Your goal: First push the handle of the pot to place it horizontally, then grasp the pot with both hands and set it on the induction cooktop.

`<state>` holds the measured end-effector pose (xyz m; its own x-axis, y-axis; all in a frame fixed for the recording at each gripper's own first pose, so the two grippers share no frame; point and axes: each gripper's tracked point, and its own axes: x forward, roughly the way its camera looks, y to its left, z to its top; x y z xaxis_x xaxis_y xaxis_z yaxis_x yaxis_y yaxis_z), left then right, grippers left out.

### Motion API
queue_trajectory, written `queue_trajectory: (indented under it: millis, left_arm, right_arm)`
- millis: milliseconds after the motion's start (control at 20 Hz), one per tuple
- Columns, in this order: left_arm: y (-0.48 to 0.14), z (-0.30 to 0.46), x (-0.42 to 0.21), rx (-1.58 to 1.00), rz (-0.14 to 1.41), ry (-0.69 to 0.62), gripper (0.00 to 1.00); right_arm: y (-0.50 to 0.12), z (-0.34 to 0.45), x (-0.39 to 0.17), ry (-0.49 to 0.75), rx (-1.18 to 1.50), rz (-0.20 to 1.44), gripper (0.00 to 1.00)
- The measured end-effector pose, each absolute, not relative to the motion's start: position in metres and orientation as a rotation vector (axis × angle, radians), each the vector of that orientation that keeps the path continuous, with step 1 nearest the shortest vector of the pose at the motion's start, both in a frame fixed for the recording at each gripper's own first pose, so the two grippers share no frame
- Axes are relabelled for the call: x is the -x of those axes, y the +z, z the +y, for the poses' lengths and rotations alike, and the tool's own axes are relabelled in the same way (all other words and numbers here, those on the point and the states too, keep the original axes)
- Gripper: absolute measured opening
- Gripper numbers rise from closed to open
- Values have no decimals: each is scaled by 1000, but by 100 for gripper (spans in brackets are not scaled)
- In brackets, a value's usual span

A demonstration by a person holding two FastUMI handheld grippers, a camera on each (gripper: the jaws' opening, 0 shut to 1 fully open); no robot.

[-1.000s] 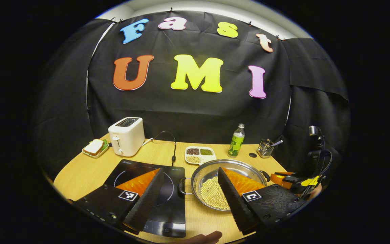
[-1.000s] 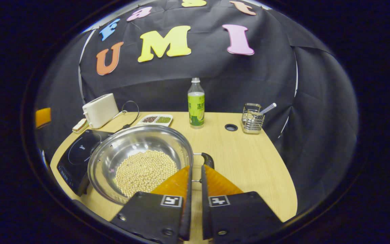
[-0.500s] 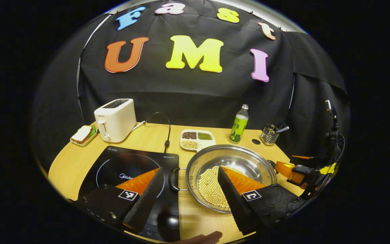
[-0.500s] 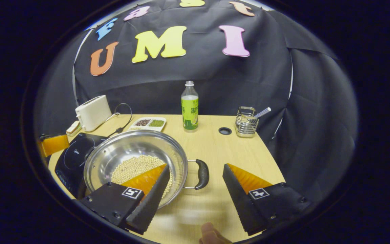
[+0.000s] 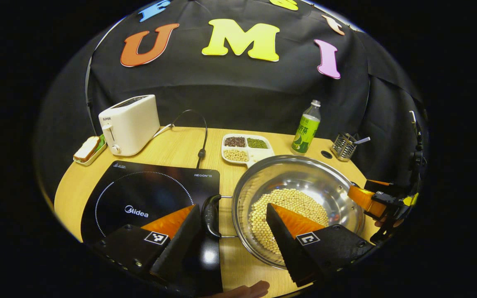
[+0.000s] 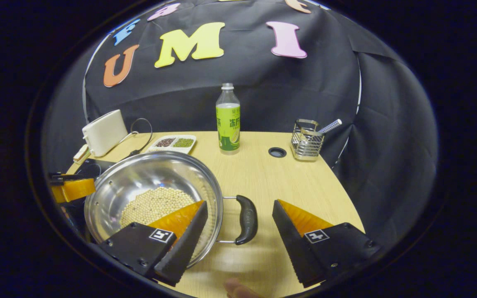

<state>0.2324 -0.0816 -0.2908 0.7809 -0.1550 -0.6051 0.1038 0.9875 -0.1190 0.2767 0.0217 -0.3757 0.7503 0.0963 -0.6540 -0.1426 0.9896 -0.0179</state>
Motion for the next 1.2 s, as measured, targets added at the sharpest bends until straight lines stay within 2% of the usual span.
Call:
queue_trajectory:
  millis: [250, 300, 350, 400, 450, 500, 550, 600, 650, 700, 850, 950, 1000, 1050, 1100, 1150, 1200]
  left_arm:
    - [-300, -77, -252, 71, 666, -129, 94]
    - [-301, -78, -254, 68, 670, -125, 90]
    - [-303, -78, -254, 65, 675, -125, 82]
    - [-305, -78, -254, 66, 676, -127, 80]
    - [-307, -77, -255, 61, 674, -125, 78]
    - [-308, -77, -256, 55, 673, -130, 78]
    - [-309, -77, -256, 54, 669, -133, 76]
    - [-309, -77, -256, 54, 669, -136, 76]
    - [-310, -76, -257, 55, 665, -136, 76]
    - [-313, -73, -256, 52, 667, -132, 76]
    - [-317, -71, -251, 26, 662, -139, 69]
    - [-319, -71, -250, 6, 660, -148, 67]
    - [-318, -68, -251, -7, 651, -135, 66]
    - [-321, -69, -250, 6, 657, -128, 66]
    - [-317, -67, -249, 14, 653, -128, 61]
    - [-319, -67, -250, 11, 655, -129, 71]
    - [-320, -66, -250, 10, 654, -129, 61]
  right_arm:
    - [-393, 31, -274, 169, 27, 764, 100]
    - [-393, 30, -275, 165, 33, 763, 99]
    - [-394, 29, -275, 162, 34, 763, 99]
    - [-394, 30, -275, 165, 30, 763, 99]
    - [-394, 32, -275, 167, 27, 761, 96]
    - [-394, 32, -275, 169, 25, 760, 89]
    - [-394, 32, -277, 167, 25, 756, 88]
    - [-394, 32, -277, 166, 26, 753, 94]
    - [-395, 31, -277, 164, 21, 751, 94]
    - [-396, 31, -276, 164, 17, 755, 88]
    - [-399, 29, -277, 149, 11, 759, 86]
    - [-398, 24, -279, 124, 22, 749, 76]
    - [-397, 24, -280, 119, 22, 749, 66]
    - [-398, 25, -282, 117, 21, 747, 70]
    - [-396, 25, -282, 117, 19, 748, 68]
    - [-398, 25, -282, 119, 17, 749, 68]
    - [-397, 24, -281, 117, 10, 753, 67]
